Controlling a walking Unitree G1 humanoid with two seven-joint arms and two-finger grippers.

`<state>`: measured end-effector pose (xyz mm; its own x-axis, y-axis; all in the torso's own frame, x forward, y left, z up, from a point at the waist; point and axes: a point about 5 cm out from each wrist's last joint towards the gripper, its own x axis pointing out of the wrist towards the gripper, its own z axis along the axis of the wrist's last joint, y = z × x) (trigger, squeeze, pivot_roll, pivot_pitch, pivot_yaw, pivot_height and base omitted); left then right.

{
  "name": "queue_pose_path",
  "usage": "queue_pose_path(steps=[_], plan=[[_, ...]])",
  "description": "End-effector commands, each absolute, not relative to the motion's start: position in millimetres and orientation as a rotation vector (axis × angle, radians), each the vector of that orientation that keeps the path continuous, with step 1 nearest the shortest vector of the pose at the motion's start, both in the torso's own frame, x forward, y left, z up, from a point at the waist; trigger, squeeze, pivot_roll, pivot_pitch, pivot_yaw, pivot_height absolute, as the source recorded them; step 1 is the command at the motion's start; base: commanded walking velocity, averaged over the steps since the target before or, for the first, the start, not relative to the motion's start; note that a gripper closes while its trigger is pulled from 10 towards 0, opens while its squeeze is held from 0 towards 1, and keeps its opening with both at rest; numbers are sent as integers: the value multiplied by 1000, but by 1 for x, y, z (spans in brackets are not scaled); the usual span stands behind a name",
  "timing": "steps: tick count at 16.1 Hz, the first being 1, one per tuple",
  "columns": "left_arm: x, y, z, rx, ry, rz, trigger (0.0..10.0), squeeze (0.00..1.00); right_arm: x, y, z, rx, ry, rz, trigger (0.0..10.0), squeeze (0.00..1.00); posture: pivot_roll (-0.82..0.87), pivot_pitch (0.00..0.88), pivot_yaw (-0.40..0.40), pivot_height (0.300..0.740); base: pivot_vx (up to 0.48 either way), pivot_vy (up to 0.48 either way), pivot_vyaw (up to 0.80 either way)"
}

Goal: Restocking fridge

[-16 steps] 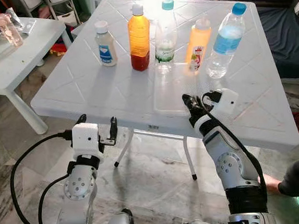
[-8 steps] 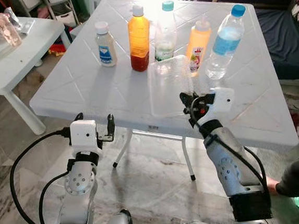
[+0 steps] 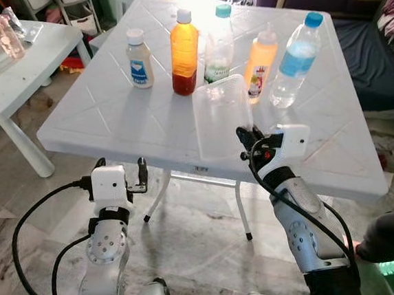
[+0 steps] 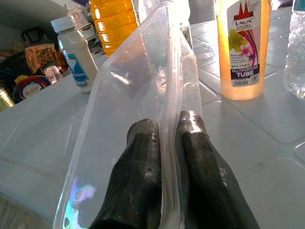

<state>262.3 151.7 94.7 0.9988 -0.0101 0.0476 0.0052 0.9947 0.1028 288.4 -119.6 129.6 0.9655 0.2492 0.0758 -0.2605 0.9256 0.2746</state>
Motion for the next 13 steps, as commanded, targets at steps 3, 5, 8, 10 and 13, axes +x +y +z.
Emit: queue_pose_path(steps=[3, 5, 8, 10, 13], plan=[[274, 166, 102, 125, -74, 51, 10000, 0, 291, -123, 130, 223, -37, 272, 10000, 0, 127, 76, -42, 740, 0, 0, 0], [272, 170, 97, 114, -47, 104, 10000, 0, 291, -117, 136, 163, -75, 355, 10000, 0, 126, 69, -40, 740, 0, 0, 800], [261, 177, 85, 107, -9, 152, 10000, 0, 287, -121, 134, 179, -75, 345, 10000, 0, 122, 70, -40, 740, 0, 0, 800], [256, 182, 88, 64, -28, 195, 10000, 0, 283, -126, 134, 185, -89, 329, 10000, 0, 117, 69, -35, 740, 0, 0, 800], [259, 178, 90, 90, -33, 166, 10000, 0, 280, -130, 132, 182, -85, 308, 10000, 0, 117, 70, -30, 740, 0, 0, 800]])
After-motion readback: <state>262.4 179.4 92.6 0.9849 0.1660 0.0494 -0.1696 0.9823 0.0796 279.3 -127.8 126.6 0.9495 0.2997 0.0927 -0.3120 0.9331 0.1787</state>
